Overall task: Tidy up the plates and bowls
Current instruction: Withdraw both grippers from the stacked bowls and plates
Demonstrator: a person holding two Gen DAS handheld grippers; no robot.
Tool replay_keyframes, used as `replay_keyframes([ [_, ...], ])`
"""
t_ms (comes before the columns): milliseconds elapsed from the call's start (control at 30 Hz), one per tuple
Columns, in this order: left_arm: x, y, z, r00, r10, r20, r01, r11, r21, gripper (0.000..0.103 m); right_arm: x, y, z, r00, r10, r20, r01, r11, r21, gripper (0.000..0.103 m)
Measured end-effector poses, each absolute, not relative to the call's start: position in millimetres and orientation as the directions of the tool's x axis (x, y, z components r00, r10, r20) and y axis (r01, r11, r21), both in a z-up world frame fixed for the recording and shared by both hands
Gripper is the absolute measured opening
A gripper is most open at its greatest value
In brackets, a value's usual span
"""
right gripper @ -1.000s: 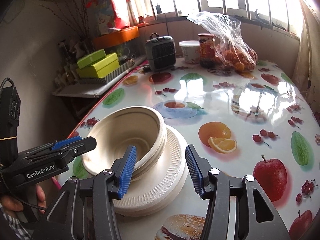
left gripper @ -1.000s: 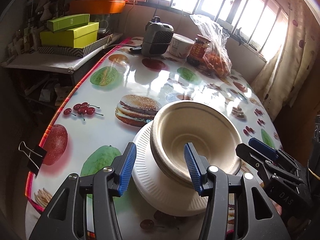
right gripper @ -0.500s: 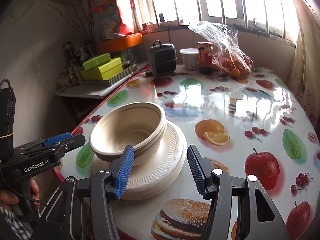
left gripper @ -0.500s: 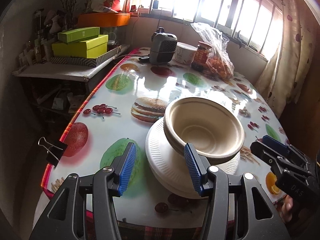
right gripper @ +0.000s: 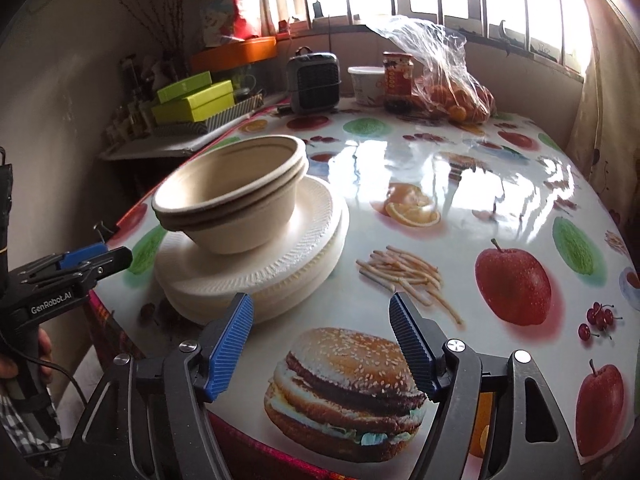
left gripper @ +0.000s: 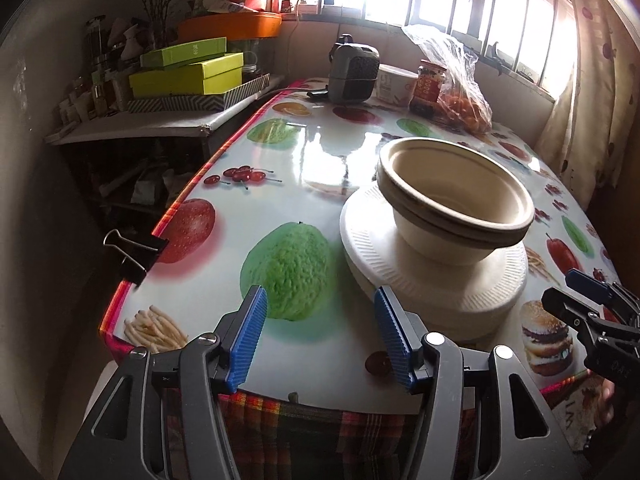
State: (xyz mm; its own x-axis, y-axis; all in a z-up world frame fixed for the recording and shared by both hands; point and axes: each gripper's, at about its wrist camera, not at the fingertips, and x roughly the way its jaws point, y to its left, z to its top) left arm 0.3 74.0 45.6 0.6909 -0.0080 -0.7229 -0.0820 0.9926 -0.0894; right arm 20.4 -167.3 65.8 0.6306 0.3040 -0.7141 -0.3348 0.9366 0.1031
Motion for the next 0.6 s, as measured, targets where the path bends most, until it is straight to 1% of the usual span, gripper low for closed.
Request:
replay_keyframes([
  [167,-1.3,76.1,34.3,0.674,-0.007,-0.739,-0.090,0.992,-0.092,0.057,18.2,-171.4,54.5,0.626,0.265,-0.734,-0.311,0.947,0.077,0.075],
  [233,-1.1,78.2,31.0,0.669,-0.012,-0.743,-0.094,0.990,-0.101,0.057,18.6,-171.7,49.9,0.615,0.259,-0.744,-0.310,0.948,0.073,0.078],
  [400,-0.4,78.9,24.4,0.657,-0.017,-0.753,-0.095,0.990,-0.105,0.057,21.0,-167.7,41.8,0.600,0.243,-0.762,-0.308,0.950,0.061,0.078],
  [600,3.7,74.2,19.2,0.647,-0.004,-0.762,-0.085,0.993,-0.077,0.057,23.3,-165.8,34.5,0.594,0.212,-0.776,-0.296,0.955,0.035,0.080],
])
